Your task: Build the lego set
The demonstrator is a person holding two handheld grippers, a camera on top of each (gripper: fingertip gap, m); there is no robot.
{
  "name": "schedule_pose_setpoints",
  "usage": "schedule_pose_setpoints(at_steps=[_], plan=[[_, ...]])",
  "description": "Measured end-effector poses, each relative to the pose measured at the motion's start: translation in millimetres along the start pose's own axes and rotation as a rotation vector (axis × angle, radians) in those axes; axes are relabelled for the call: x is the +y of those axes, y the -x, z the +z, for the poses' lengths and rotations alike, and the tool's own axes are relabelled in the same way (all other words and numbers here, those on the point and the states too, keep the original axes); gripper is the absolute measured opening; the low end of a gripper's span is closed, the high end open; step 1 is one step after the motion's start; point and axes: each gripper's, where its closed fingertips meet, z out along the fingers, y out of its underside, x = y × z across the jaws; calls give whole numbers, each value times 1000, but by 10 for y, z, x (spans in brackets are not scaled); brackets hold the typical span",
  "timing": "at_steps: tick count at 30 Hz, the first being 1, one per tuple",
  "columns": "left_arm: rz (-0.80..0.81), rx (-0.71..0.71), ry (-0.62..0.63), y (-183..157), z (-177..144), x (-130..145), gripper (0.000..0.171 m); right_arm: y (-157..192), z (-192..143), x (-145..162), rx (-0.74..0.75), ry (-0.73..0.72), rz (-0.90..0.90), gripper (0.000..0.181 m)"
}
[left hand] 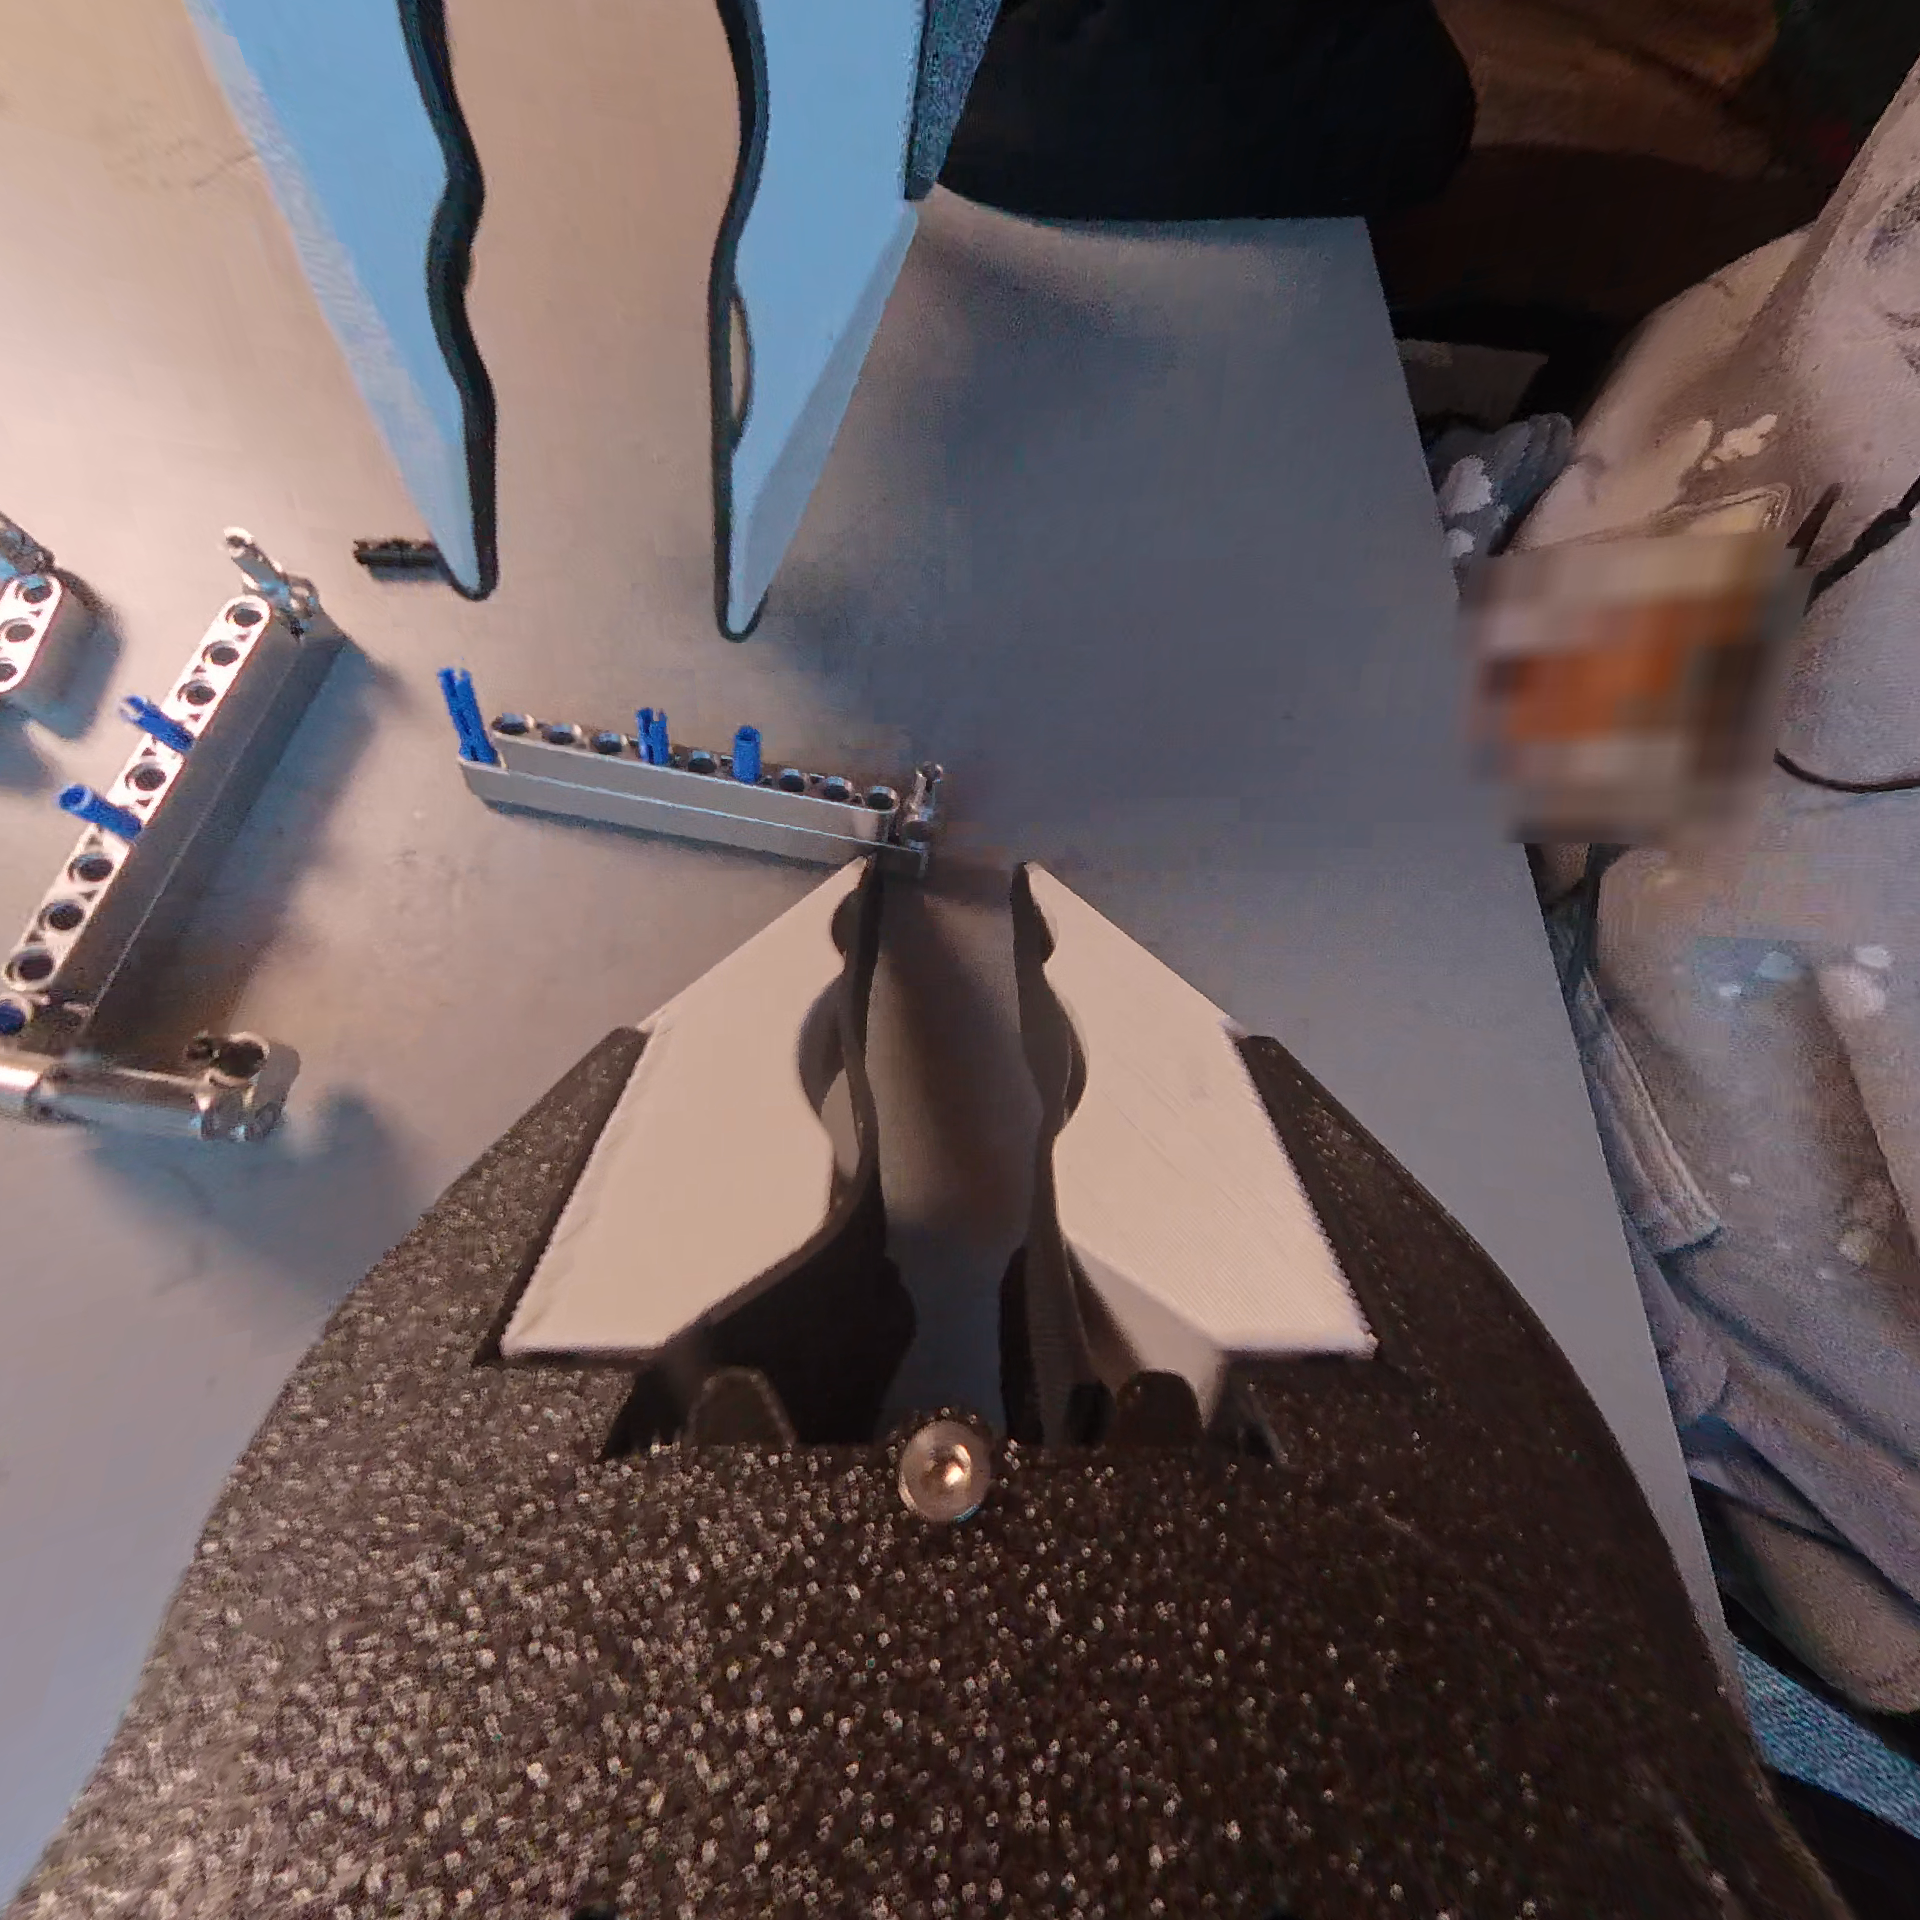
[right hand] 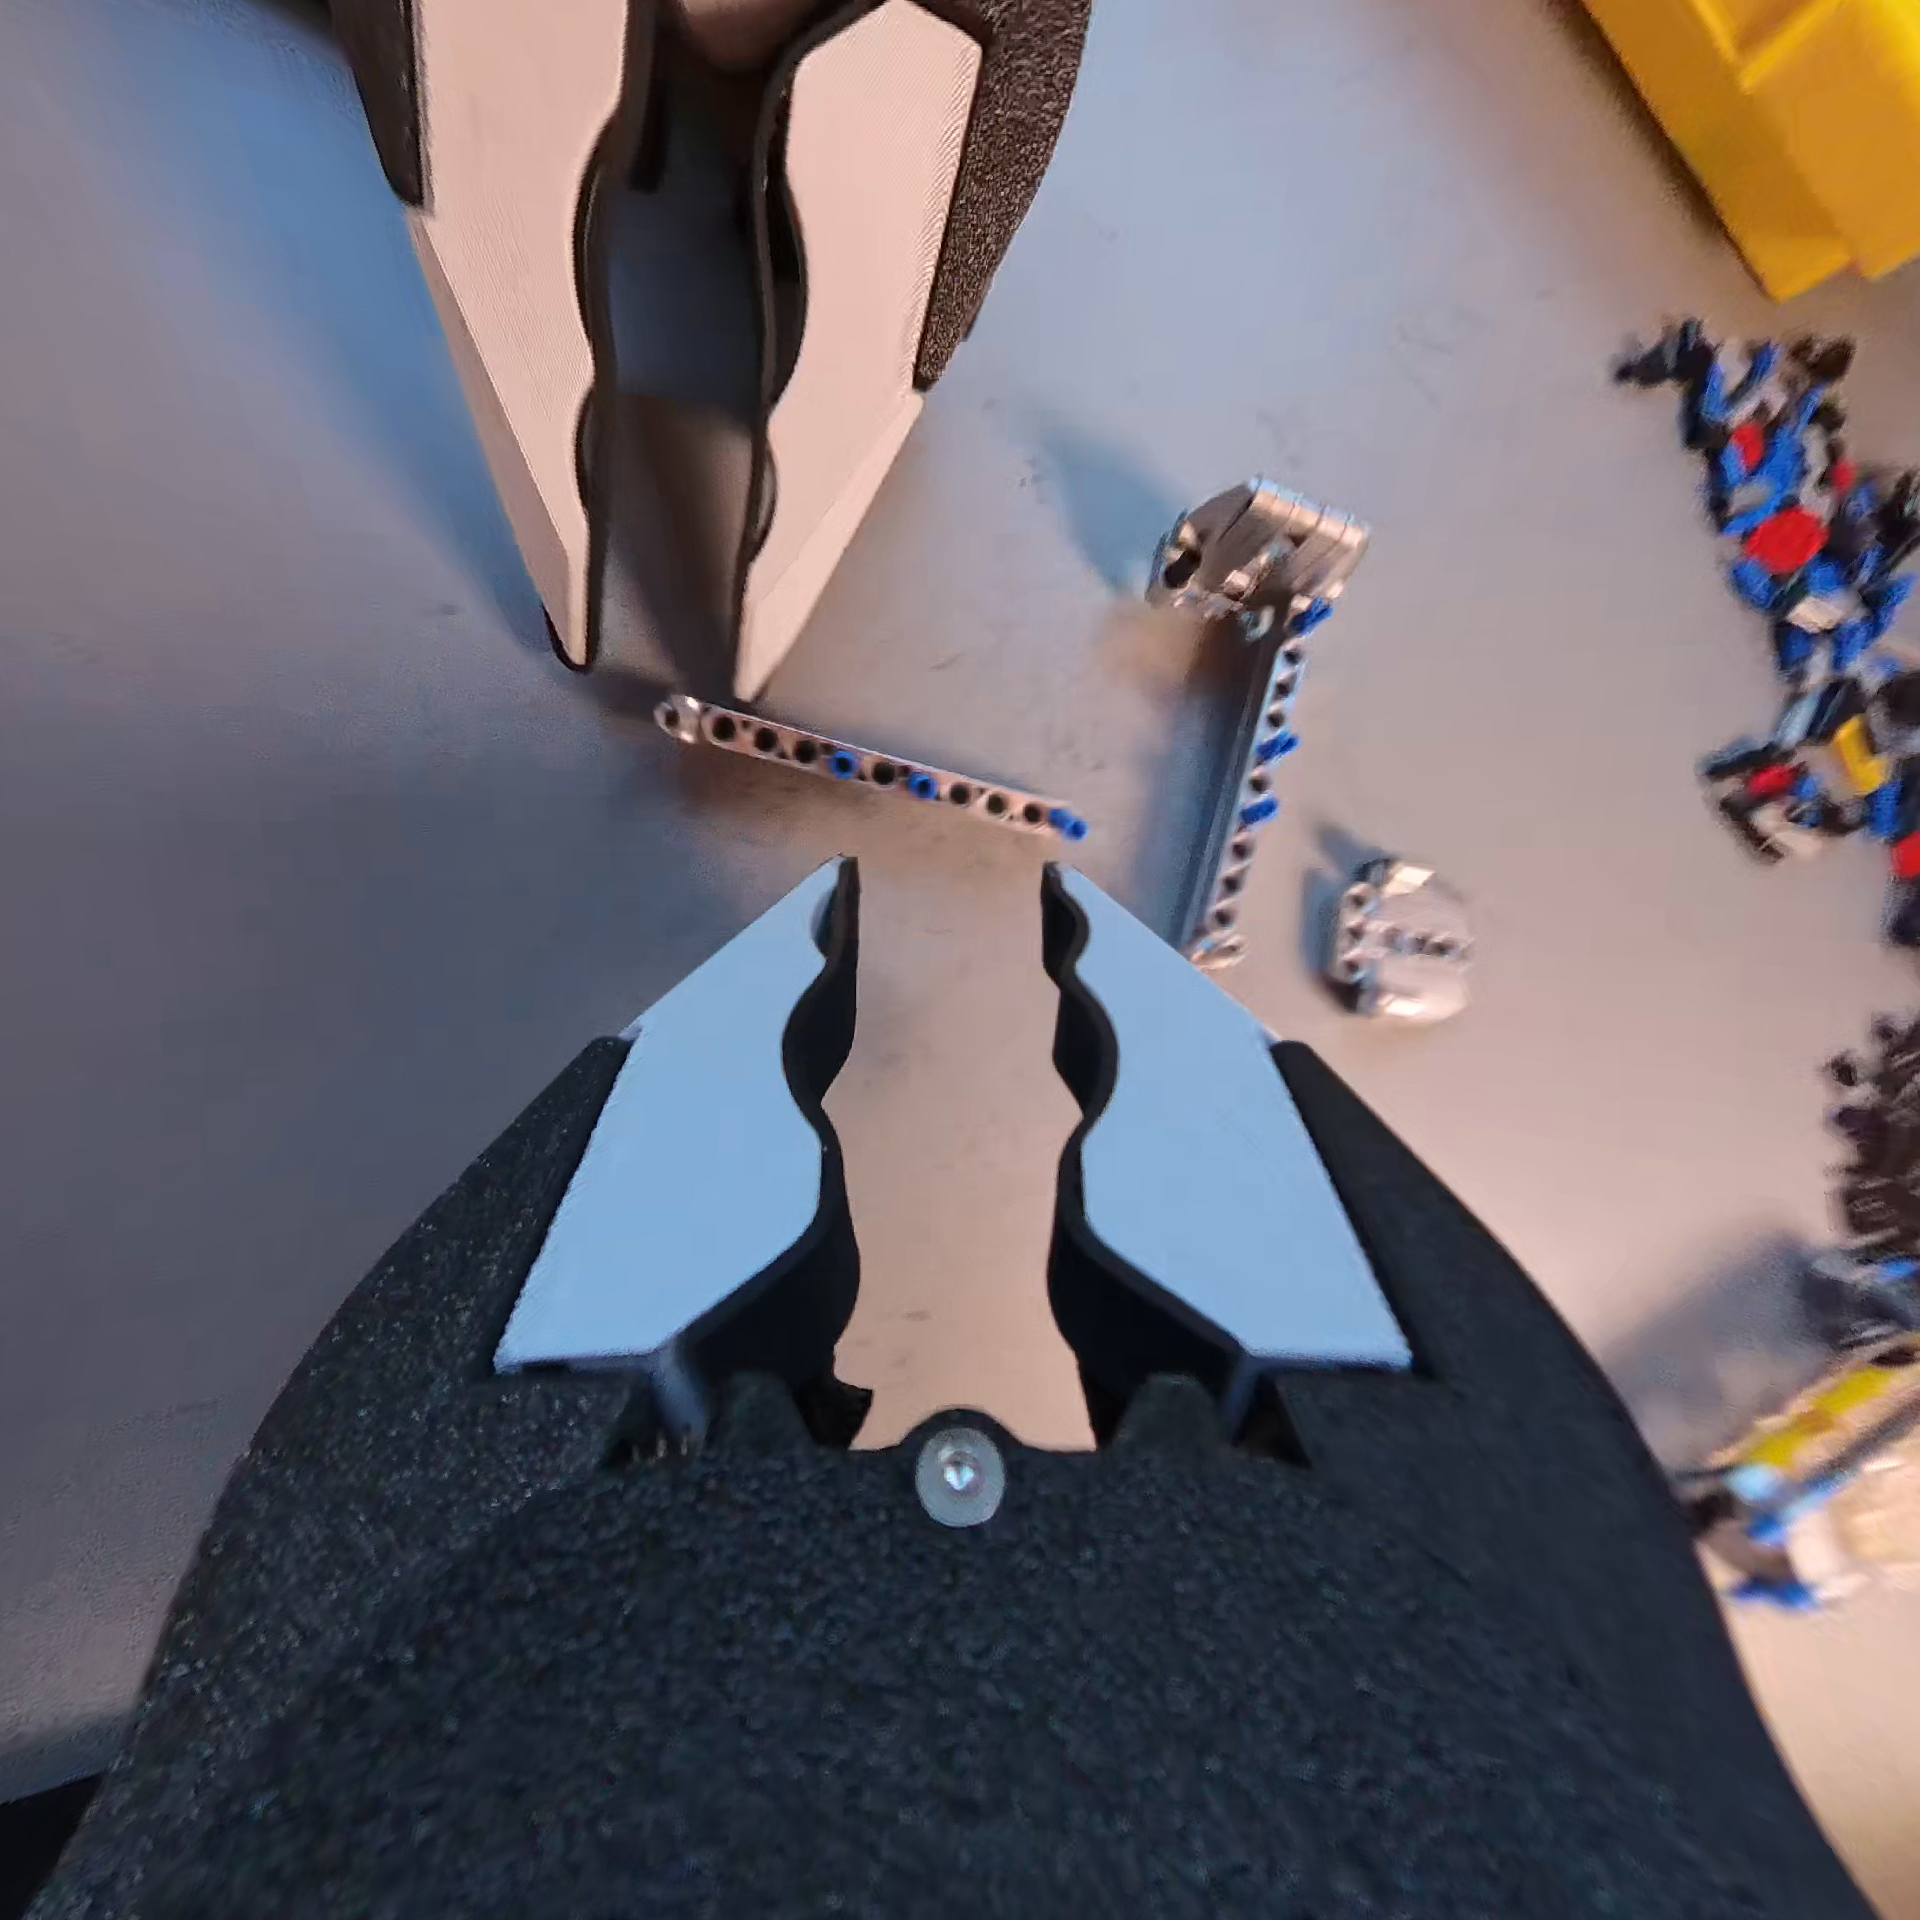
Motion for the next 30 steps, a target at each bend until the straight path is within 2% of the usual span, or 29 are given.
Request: schedule_pose_setpoints(at_steps=[3, 4, 7, 10, 12, 15, 16, 20, 22, 27, 30], plan=[[37, -42, -2, 11, 150, -116, 25, 261, -64, 83, -91, -37, 241, 57], [52, -63, 13, 34, 192, -122, 25, 292, -73, 83, -90, -56, 307, 60], [49, -72, 11, 67, 192, -137, 25, 330, -40, 77, -77, -91, 507, 60], [8, -88, -31, 132, 74, -149, 25, 254, 50, 221, 27, -19, 577, 59], [-23, -129, -71, 220, -35, -165, 25, 213, 80, 207, 76, -14, 605, 53], [-94, -230, -106, 443, -209, -134, 24, 156, 109, 255, 154, 64, 476, 28], [-128, -255, -113, 516, -262, -111, 24, 183, 119, 220, 129, 66, 427, 23], [-292, -206, -134, 588, -351, -21, 25, 169, 128, 169, 137, 94, 147, 22], [-326, -149, -147, 540, -348, -28, 27, 69, 109, 158, 215, 114, 1, 22], [-334, -115, -181, 502, -342, -100, 31, -40, 32, -137, 426, -1, -322, 22], [-313, -117, -215, 497, -359, -157, 15, -24, 38, -186, 493, -28, -402, 22]])
